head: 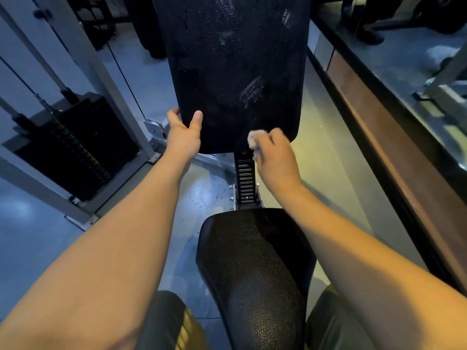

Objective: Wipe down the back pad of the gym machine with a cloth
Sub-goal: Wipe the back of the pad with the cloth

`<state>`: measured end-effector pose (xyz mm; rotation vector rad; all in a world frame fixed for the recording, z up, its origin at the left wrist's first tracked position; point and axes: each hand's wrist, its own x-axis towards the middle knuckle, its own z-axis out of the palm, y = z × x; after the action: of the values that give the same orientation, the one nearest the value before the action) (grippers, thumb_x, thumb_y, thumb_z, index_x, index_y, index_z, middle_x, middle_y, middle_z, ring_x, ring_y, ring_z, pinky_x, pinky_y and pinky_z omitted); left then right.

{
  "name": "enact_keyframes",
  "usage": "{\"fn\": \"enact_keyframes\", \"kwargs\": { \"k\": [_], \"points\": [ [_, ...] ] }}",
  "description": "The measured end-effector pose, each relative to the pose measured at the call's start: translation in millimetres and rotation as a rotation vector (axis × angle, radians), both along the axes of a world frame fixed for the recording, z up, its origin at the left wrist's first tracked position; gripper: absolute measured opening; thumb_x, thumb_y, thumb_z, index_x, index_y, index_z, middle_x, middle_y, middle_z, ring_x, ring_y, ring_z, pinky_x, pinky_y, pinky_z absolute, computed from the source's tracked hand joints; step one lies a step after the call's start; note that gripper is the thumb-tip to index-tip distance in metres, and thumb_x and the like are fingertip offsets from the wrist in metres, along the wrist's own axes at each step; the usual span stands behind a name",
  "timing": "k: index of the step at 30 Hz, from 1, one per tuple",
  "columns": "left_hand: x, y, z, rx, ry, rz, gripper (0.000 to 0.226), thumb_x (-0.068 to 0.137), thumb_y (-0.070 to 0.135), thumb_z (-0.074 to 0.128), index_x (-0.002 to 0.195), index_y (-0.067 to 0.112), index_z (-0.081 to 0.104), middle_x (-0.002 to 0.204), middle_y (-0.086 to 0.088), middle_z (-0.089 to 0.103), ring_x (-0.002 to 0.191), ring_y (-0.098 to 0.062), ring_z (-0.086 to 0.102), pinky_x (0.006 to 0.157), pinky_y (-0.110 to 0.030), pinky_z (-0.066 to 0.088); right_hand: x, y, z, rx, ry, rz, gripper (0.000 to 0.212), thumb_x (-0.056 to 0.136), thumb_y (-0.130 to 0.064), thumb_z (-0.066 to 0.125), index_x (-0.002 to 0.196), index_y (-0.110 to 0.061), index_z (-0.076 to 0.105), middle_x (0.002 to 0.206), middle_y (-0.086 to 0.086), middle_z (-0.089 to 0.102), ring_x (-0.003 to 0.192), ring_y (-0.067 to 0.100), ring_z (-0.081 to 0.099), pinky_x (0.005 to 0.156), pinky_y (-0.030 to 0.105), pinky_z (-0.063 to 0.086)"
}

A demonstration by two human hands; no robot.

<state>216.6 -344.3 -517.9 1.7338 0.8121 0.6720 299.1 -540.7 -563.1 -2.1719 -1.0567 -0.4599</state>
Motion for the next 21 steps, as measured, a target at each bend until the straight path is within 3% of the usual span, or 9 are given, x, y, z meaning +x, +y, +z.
{"fn": "enact_keyframes", "kwargs": {
  "k": [2, 5, 8, 11, 13, 15, 18, 21],
  "points": [
    [-1, 3, 2, -0.016, 0.004, -0.015, 0.053, 0.103, 0.044, 0.052, 0.144, 0.025, 0.026, 0.13, 0.007, 0.052, 0.117, -0.013, 0.056, 0.101, -0.03, 0.046, -5, -8, -3, -0.043, 0.008, 0.046, 0.023, 0.089, 0.006, 0.06, 0.11, -0.005, 0.065, 0.099, 0.008, 0.049, 0.085, 0.023, 0.049, 0.071, 0.045, 0.053],
    [-1, 5, -1, -0.047, -0.01, -0.024, 0.045, 0.101, 0.046, 0.054, 0.135, 0.033, 0.027, 0.127, 0.007, 0.054, 0.118, -0.014, 0.058, 0.107, -0.037, 0.048, 15, -20, 22, 0.133, 0.027, -0.061, 0.024, 0.091, 0.005, 0.059, 0.113, -0.003, 0.065, 0.104, 0.015, 0.051, 0.084, 0.031, 0.058, 0.073, 0.044, 0.056],
    [-1, 4, -2, -0.054, -0.016, -0.021, 0.054, 0.102, 0.047, 0.053, 0.145, 0.028, 0.025, 0.13, 0.008, 0.052, 0.12, -0.014, 0.056, 0.107, -0.035, 0.047, 34, -22, 32, 0.227, 0.038, -0.178, 0.03, 0.094, 0.002, 0.057, 0.12, -0.01, 0.064, 0.108, 0.013, 0.051, 0.092, 0.031, 0.06, 0.078, 0.039, 0.055],
    [-1, 0, -1, -0.039, 0.006, -0.007, 0.058, 0.102, 0.048, 0.051, 0.148, 0.025, 0.024, 0.133, 0.007, 0.05, 0.121, -0.015, 0.054, 0.106, -0.034, 0.045, 18, -20, 2, 0.024, -0.013, -0.071, 0.024, 0.09, 0.004, 0.061, 0.111, -0.007, 0.065, 0.104, 0.011, 0.052, 0.093, 0.03, 0.055, 0.074, 0.034, 0.048],
    [-2, -2, 0, -0.022, 0.019, 0.003, 0.056, 0.103, 0.047, 0.05, 0.148, 0.024, 0.025, 0.13, 0.007, 0.05, 0.118, -0.014, 0.054, 0.1, -0.029, 0.044, 7, -27, -14, -0.089, -0.009, 0.013, 0.021, 0.089, 0.005, 0.063, 0.106, -0.007, 0.065, 0.1, 0.01, 0.051, 0.091, 0.03, 0.054, 0.072, 0.038, 0.05],
    [-3, -5, 0, -0.005, 0.034, 0.012, 0.053, 0.104, 0.045, 0.048, 0.148, 0.024, 0.026, 0.128, 0.007, 0.052, 0.114, -0.013, 0.054, 0.094, -0.026, 0.041, 13, -34, -6, -0.016, 0.045, 0.01, 0.025, 0.09, 0.004, 0.061, 0.111, -0.008, 0.067, 0.103, 0.009, 0.051, 0.091, 0.029, 0.056, 0.075, 0.043, 0.055],
    [-3, -4, -2, -0.005, 0.03, 0.018, 0.053, 0.104, 0.046, 0.048, 0.149, 0.026, 0.027, 0.131, 0.007, 0.053, 0.114, -0.012, 0.054, 0.093, -0.025, 0.041, 40, -34, 29, 0.228, 0.09, -0.08, 0.031, 0.092, 0.002, 0.054, 0.114, -0.017, 0.065, 0.111, 0.001, 0.047, 0.092, 0.024, 0.06, 0.078, 0.037, 0.058],
    [-2, -2, -6, -0.01, 0.016, 0.014, 0.059, 0.103, 0.048, 0.049, 0.151, 0.026, 0.023, 0.137, 0.006, 0.052, 0.122, -0.013, 0.053, 0.098, -0.027, 0.042, 45, -31, 33, 0.197, 0.02, -0.155, 0.025, 0.092, 0.003, 0.055, 0.107, -0.014, 0.064, 0.111, 0.005, 0.05, 0.099, 0.028, 0.057, 0.08, 0.033, 0.053]
  ]
}}
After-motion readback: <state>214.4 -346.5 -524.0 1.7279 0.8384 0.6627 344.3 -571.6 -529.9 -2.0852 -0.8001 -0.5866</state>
